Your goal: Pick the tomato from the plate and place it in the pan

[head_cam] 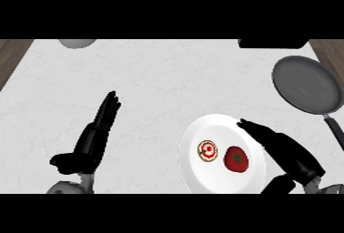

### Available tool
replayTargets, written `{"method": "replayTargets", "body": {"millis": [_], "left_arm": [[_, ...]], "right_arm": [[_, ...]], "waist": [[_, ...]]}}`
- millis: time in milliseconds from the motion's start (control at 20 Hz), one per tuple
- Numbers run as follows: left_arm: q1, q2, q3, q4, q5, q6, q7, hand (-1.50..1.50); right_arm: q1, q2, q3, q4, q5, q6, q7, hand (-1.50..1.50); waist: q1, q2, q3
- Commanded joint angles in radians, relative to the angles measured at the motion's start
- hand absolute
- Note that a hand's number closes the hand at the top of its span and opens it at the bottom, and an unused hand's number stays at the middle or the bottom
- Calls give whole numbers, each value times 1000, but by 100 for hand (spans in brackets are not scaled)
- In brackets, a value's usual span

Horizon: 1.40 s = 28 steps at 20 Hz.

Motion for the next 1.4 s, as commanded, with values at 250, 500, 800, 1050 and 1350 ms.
{"method": "replayTargets", "body": {"millis": [250,500,800,1050,1350], "left_arm": [[78,-48,3,-19,-50,-26,-28,0],[67,-59,41,-54,-82,-42,18,0],[34,-61,106,49,-66,-101,-66,0],[28,-109,70,-6,-125,-74,15,0],[40,-99,91,-98,-118,-101,91,0]], "right_arm": [[22,139,15,58,149,56,30,-150],[29,196,-44,62,201,114,47,-150],[42,224,-117,97,202,84,-45,-150],[-37,341,-105,249,300,63,-48,-150],[-79,388,-124,342,355,81,-34,-150]], "waist": [[-11,-2,1],[-12,-2,1],[-14,-1,0],[-11,-1,1],[-10,-2,1]]}}
